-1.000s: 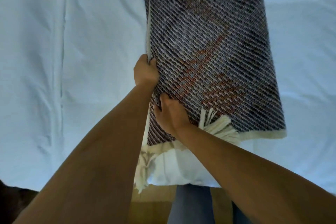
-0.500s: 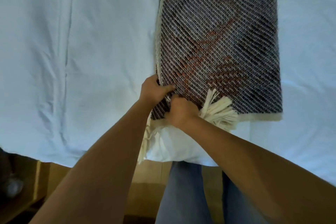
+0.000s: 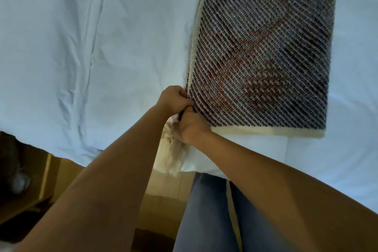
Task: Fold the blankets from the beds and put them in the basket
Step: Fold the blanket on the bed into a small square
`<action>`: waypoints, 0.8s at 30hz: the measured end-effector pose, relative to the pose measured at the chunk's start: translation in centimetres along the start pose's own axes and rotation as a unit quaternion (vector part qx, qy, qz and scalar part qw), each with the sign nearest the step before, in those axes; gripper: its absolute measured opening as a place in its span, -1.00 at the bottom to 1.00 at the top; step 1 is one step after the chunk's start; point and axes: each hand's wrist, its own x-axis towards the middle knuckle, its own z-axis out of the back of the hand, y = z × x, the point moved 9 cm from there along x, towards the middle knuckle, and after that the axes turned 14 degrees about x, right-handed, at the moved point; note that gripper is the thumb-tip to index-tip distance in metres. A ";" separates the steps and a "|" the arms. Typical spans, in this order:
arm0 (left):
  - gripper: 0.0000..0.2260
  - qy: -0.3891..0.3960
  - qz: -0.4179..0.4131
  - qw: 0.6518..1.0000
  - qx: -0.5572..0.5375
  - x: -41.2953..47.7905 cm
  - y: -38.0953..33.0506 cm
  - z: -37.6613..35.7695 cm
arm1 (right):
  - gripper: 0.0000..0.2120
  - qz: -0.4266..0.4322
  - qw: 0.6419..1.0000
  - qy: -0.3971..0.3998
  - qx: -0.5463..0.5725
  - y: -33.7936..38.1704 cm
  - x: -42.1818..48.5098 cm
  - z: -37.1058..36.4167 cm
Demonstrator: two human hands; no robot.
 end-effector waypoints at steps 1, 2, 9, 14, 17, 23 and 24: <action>-0.83 -0.002 0.001 1.000 0.003 0.3 -0.4 0.0 | -0.49 0.015 1.000 -0.002 0.009 0.0 0.3 0.7; -0.81 -0.004 0.001 1.000 0.005 0.5 -0.9 0.1 | -0.56 0.030 1.000 0.002 0.007 0.2 0.4 1.4; -0.74 -0.022 -0.004 0.999 -0.042 3.6 -6.4 2.2 | -0.69 0.074 0.997 -0.031 0.012 0.1 2.6 10.7; -0.43 -0.061 0.036 0.994 -0.087 8.0 -10.8 5.5 | -0.82 0.096 0.993 -0.049 0.037 0.1 6.3 18.5; -0.36 -0.096 0.049 0.992 -0.067 11.1 -14.0 8.3 | -0.89 0.120 0.989 -0.074 0.049 0.0 8.7 23.3; -0.32 -0.140 0.032 0.988 -0.064 17.0 -20.4 13.0 | -0.80 0.153 0.983 -0.095 0.031 0.9 13.7 30.7; -0.32 -0.149 0.028 0.987 -0.060 18.0 -21.2 13.7 | -0.78 0.164 0.981 -0.101 0.026 1.4 14.4 31.8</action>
